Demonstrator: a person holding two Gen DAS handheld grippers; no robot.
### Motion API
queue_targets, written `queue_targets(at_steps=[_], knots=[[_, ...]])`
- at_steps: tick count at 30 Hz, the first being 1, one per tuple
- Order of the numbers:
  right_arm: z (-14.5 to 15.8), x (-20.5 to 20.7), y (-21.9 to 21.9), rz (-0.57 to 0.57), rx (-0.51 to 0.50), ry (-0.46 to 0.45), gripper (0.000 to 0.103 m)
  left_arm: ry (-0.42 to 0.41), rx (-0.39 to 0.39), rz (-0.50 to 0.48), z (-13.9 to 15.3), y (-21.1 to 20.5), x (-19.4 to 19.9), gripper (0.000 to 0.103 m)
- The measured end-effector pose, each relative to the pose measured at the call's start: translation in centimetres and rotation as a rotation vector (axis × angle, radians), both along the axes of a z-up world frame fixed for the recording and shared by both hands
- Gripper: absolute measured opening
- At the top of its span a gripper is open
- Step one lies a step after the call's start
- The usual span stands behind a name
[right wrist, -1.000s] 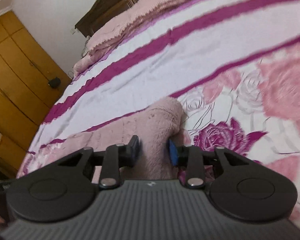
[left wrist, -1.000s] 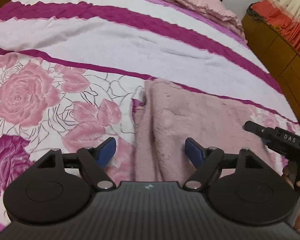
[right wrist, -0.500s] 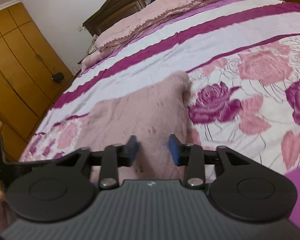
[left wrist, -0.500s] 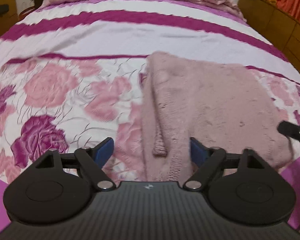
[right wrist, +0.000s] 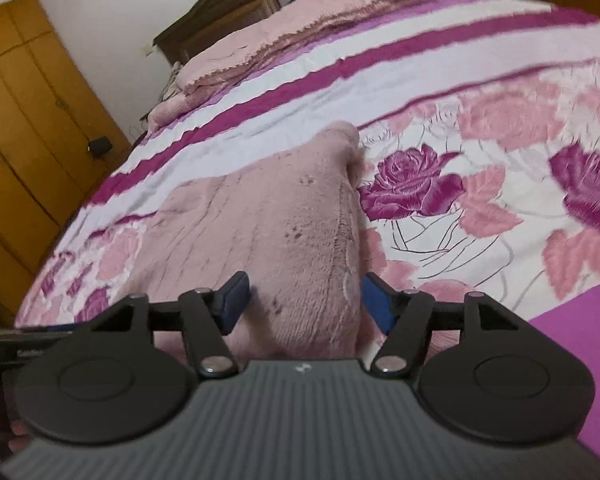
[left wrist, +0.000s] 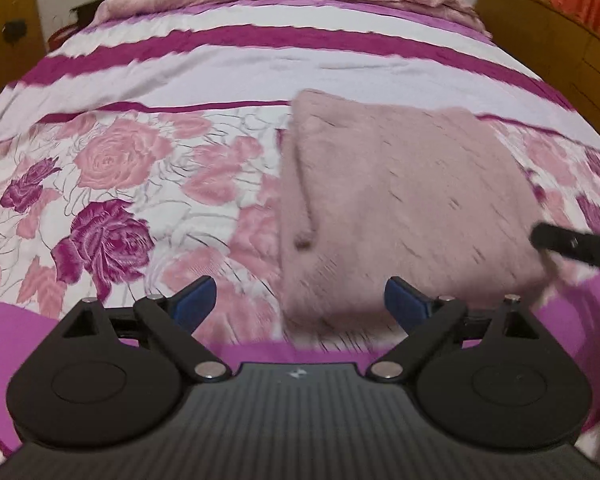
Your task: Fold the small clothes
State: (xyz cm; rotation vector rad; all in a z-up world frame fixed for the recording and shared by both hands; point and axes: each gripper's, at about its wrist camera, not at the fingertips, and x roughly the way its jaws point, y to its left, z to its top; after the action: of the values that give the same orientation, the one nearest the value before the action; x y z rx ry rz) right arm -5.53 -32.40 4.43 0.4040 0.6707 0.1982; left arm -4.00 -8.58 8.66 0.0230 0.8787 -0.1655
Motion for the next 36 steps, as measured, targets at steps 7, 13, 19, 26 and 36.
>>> queue_targets(at_steps=[7, 13, 19, 26, 36], knots=[[-1.5, -2.8, 2.3, 0.048, -0.21, 0.042, 0.07, 0.074, -0.013, -0.008, -2.7, -1.7, -1.2, 0.097], [-4.0, -3.6, 3.5, 0.055, -0.299, 0.035, 0.077, 0.1, 0.015, 0.016, -4.5, -2.6, -1.0, 0.098], [-4.6, -3.4, 4.2, 0.062, -0.324, 0.027, 0.082, 0.104, 0.025, 0.025, -5.1, -2.9, -0.9, 0.102], [-4.8, -3.5, 4.0, 0.057, -0.304, 0.019, 0.083, 0.08, 0.063, 0.013, -5.5, -3.4, -0.9, 0.103], [-4.9, -3.5, 3.9, 0.06, -0.294, 0.013, 0.085, 0.087, 0.065, 0.01, -5.6, -3.3, -0.7, 0.103]])
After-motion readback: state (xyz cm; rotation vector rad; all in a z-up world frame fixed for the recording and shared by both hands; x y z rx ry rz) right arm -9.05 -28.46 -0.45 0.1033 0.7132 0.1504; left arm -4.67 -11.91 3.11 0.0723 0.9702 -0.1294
